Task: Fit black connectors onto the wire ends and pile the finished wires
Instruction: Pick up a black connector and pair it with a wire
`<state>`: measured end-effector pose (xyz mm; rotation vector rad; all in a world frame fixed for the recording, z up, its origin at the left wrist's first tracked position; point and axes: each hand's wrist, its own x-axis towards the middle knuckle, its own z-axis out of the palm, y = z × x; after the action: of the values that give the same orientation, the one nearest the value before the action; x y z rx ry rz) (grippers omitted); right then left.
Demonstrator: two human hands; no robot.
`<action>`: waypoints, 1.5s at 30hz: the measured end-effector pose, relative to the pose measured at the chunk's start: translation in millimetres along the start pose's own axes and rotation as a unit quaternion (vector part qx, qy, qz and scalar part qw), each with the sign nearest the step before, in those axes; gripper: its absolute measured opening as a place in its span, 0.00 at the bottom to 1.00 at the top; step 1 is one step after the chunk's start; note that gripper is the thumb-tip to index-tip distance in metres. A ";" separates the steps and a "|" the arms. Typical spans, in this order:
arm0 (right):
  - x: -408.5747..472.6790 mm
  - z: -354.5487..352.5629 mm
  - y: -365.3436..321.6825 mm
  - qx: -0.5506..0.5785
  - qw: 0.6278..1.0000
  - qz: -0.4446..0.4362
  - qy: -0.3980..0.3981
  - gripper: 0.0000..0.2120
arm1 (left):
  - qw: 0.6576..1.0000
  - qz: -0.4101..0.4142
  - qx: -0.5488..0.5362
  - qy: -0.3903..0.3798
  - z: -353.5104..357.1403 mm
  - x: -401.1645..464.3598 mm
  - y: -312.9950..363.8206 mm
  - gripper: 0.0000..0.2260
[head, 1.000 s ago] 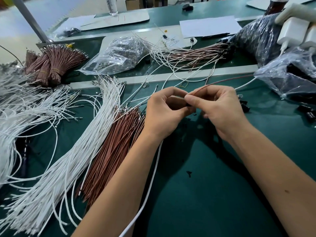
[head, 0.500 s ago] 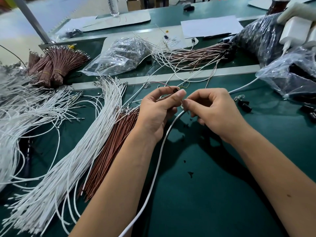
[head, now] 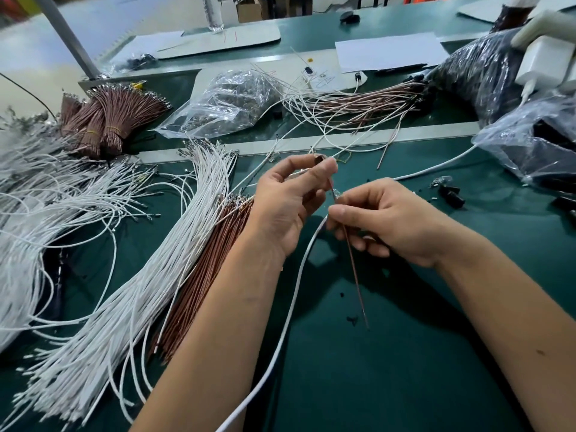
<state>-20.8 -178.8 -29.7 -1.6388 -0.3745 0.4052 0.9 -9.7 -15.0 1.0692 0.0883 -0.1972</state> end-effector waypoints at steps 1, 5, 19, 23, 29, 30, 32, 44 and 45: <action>0.1 -0.8 1.0 -0.004 1.000 -0.001 -0.006 0.13 | 1.000 0.006 0.010 0.005 0.9 -0.6 -0.7 0.14; -3.6 -6.7 0.8 -0.018 0.997 0.032 -0.064 0.13 | 0.998 0.055 0.034 0.005 -3.1 0.7 -1.0 0.11; 0.2 -0.1 -2.1 0.014 0.984 -0.078 0.158 0.09 | 0.971 0.182 0.104 -0.116 3.3 -3.8 -3.9 0.14; -1.0 1.6 -3.3 0.025 0.983 -0.099 0.150 0.06 | 0.973 0.171 0.098 -0.120 3.6 -4.7 -3.2 0.14; -0.7 0.9 -3.4 0.017 0.980 -0.105 0.171 0.08 | 0.973 0.164 0.092 -0.132 3.9 -5.2 -2.4 0.16; -0.7 1.1 -3.7 0.021 0.980 -0.102 0.168 0.08 | 0.974 0.162 0.090 -0.130 3.7 -5.0 -2.2 0.15; -0.3 1.6 -3.7 0.019 0.981 -0.102 0.167 0.07 | 0.977 0.148 0.087 -0.123 2.2 -4.5 -1.5 0.12; 2.5 -0.6 -1.1 -0.010 0.974 -0.122 0.189 0.06 | 0.995 0.018 0.065 -0.079 -5.7 0.2 2.5 0.05; 2.6 -0.6 -0.7 -0.011 0.974 -0.122 0.190 0.06 | 0.995 0.016 0.062 -0.083 -5.4 -0.2 2.7 0.04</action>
<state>-18.3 -178.0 -29.0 -1.6263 -0.2860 -0.0992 1.4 -3.7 -15.2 1.1723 -0.0920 -0.2637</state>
